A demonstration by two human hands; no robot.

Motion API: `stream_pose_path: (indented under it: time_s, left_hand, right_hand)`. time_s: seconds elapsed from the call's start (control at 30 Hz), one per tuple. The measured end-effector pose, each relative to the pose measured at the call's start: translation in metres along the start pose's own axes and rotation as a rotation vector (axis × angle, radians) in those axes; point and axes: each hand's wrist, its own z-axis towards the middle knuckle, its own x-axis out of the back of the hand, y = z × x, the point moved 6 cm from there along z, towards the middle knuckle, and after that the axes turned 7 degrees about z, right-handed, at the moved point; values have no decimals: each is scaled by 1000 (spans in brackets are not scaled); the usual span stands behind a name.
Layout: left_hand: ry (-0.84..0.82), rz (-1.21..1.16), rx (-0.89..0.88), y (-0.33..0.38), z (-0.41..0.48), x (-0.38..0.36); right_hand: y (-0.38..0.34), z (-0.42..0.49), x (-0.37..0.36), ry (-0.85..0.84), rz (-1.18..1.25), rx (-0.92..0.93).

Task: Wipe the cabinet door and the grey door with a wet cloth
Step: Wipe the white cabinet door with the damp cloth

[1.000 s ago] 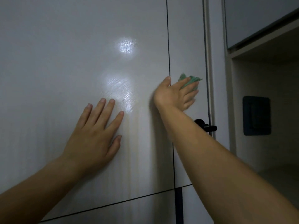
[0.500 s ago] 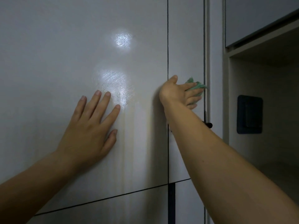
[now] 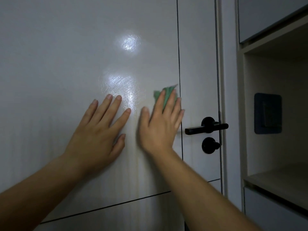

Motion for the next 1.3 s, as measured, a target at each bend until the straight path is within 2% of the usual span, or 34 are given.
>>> stream_pose_path:
  time_s: [0.1, 0.2, 0.27, 0.37, 0.53, 0.67, 0.73, 0.83, 0.93, 1.07, 1.1, 1.23, 1.3]
  left_hand:
    - [-9, 6, 24, 3, 0, 0]
    - [-2, -11, 41, 11, -3, 1]
    - [7, -20, 22, 20, -7, 0]
    - [5, -8, 2, 36, -16, -5]
    - [-5, 7, 38, 45, -20, -8]
    - [-3, 4, 27, 43, -21, -8]
    - [2, 0, 21, 43, -22, -7]
    - [-6, -8, 24, 43, -22, -6]
    - [-11, -5, 37, 45, -23, -6]
    - [-5, -10, 21, 42, -21, -5]
    - [-6, -11, 15, 42, -21, -5]
    - [-6, 9, -18, 37, -24, -8]
    - [-1, 5, -30, 36, -24, -8]
  right_hand:
    - [18, -16, -3, -68, -62, 113]
    - [29, 10, 5, -33, -42, -3]
    - [26, 11, 4, -23, -32, -10]
    - [33, -22, 6, -94, -66, 121]
    - [87, -74, 19, -225, -140, 281]
    - [92, -20, 25, -131, -129, 142]
    - [91, -16, 26, -123, -135, 135]
    - [97, -78, 23, -184, -128, 184]
    - [116, -154, 18, -214, -144, 101]
    - [108, -149, 11, -89, -55, -154]
    - [94, -141, 8, -87, -39, -150]
    - [47, -139, -9, -269, -124, 290]
    - [61, -128, -3, -246, -149, 302]
